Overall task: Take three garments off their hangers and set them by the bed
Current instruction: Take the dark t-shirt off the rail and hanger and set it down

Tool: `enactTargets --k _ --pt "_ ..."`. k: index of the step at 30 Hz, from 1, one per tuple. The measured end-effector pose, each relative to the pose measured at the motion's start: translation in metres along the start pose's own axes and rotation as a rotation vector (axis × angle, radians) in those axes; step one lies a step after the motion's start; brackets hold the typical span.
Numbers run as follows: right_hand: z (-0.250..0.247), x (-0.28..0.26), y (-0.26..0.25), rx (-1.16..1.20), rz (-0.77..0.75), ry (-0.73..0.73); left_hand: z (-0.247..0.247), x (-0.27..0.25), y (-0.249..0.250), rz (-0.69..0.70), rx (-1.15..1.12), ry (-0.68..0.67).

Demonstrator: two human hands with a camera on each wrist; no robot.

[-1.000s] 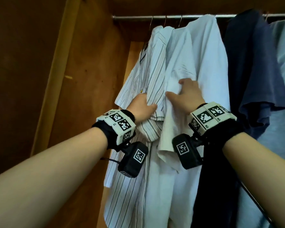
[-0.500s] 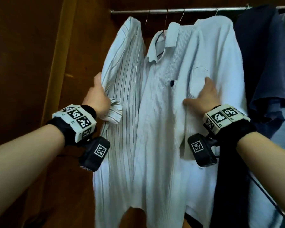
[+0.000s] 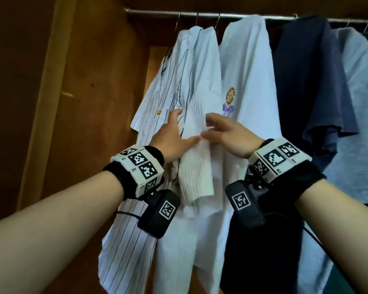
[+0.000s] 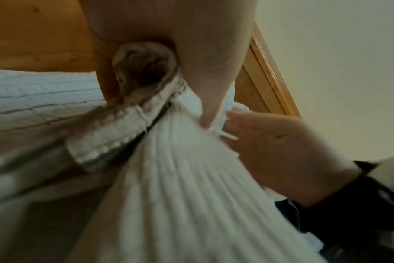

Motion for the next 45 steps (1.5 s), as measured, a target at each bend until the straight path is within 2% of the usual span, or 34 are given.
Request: enactTargets --k 3,5,6,9,13,19,22,27,29,32,35,38,40,42,44,45 --pt "-0.039 -0.010 -0.004 -0.317 -0.059 0.392 -0.003 0.000 -0.006 -0.024 0.140 0.035" --pt "-0.064 -0.021 -0.003 -0.424 0.016 0.639 -0.010 0.000 -0.010 -0.035 0.182 0.076" --pt "-0.072 -0.023 0.001 -0.473 0.099 0.690 -0.016 -0.001 -0.012 -0.041 0.199 0.114" --pt "-0.080 -0.027 0.021 -0.498 0.332 0.643 -0.041 -0.010 -0.023 -0.105 0.273 0.218" --pt "-0.070 -0.031 0.033 -0.464 0.402 0.573 -0.072 -0.025 -0.034 -0.127 0.365 0.297" --pt "-0.051 -0.022 0.045 -0.007 0.408 0.503 -0.079 -0.031 -0.039 -0.095 0.316 0.252" --pt "-0.037 -0.011 0.041 -0.035 0.378 0.358 -0.061 -0.031 -0.024 -0.051 0.309 0.211" --pt "0.001 -0.005 0.021 0.096 0.178 0.051 -0.020 -0.025 0.015 -0.012 0.283 0.124" --pt "-0.005 -0.011 0.016 0.020 0.136 0.093 -0.008 -0.022 0.022 -0.009 0.320 0.121" --pt "-0.040 -0.026 0.011 -0.280 0.104 0.313 -0.001 -0.017 0.024 -0.034 0.313 0.153" --pt "-0.083 -0.047 0.004 -0.430 0.052 0.570 0.001 -0.015 0.025 -0.065 0.331 0.191" --pt "-0.122 -0.061 0.001 -0.524 0.043 0.777 0.008 -0.018 0.045 0.034 0.392 0.209" --pt "-0.142 -0.066 0.001 -0.603 0.126 0.832 0.013 -0.015 0.069 0.157 0.376 0.225" --pt "-0.162 -0.066 0.004 -0.631 0.230 0.870 0.020 -0.009 0.093 0.232 0.335 0.185" --pt "-0.176 -0.060 0.008 -0.557 0.304 0.831 0.030 0.002 0.107 0.228 0.305 0.088" --pt "-0.177 -0.054 0.011 -0.501 0.326 0.758 0.035 0.009 0.112 0.215 0.276 0.030"
Point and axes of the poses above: each hand's wrist, its own x-axis towards the middle knuckle, its own z-axis out of the palm, y = z × x, the point moved 6 cm from there along x, towards the middle knuckle, and after that the axes turned 6 degrees about -x, right-handed, at the moved point
